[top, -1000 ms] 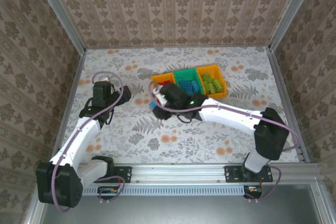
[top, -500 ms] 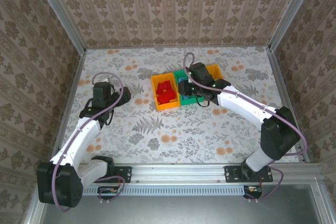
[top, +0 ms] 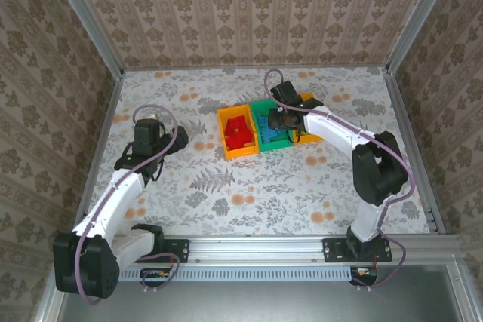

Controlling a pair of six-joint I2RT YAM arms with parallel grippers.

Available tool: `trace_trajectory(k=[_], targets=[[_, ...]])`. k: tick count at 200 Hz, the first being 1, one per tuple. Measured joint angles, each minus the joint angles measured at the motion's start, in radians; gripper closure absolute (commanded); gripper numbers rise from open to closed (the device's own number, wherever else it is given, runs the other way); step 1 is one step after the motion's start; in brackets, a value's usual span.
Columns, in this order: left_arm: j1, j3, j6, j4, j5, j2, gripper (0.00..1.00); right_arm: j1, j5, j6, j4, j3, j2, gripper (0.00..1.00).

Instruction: Sort the legos into containers by color

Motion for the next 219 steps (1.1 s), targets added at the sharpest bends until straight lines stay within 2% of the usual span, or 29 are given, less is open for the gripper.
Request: trace_trajectory(k=[42, 57, 71, 89, 108, 138, 164, 185, 219], targets=[[0.005, 0.000, 0.000, 0.000, 0.000, 0.000, 0.00, -0.020, -0.003, -0.031, -0.019, 0.100, 0.075, 0.70], [0.005, 0.000, 0.000, 0.000, 0.000, 0.000, 0.00, -0.023, -0.004, -0.049, -0.037, 0.154, 0.113, 0.62], [0.005, 0.000, 0.000, 0.000, 0.000, 0.000, 0.00, -0.025, -0.004, -0.065, -0.047, 0.194, 0.146, 0.48], [0.005, 0.000, 0.000, 0.000, 0.000, 0.000, 0.00, -0.026, -0.005, -0.079, -0.060, 0.212, 0.168, 0.41], [0.005, 0.000, 0.000, 0.000, 0.000, 0.000, 0.00, -0.026, -0.006, -0.081, -0.074, 0.212, 0.172, 0.28], [0.005, -0.001, 0.000, 0.000, 0.000, 0.000, 0.00, -0.026, -0.012, -0.089, -0.069, 0.202, 0.161, 0.23], [0.005, -0.001, 0.000, 0.000, 0.000, 0.000, 0.00, -0.026, -0.011, -0.090, -0.039, 0.119, 0.069, 0.17], [0.005, -0.001, 0.000, 0.000, 0.000, 0.000, 0.00, -0.026, 0.011, -0.103, 0.005, 0.017, -0.070, 0.09], [0.005, -0.001, 0.000, -0.014, -0.018, 0.000, 0.00, -0.030, 0.154, -0.201, 0.145, -0.224, -0.345, 0.00]])
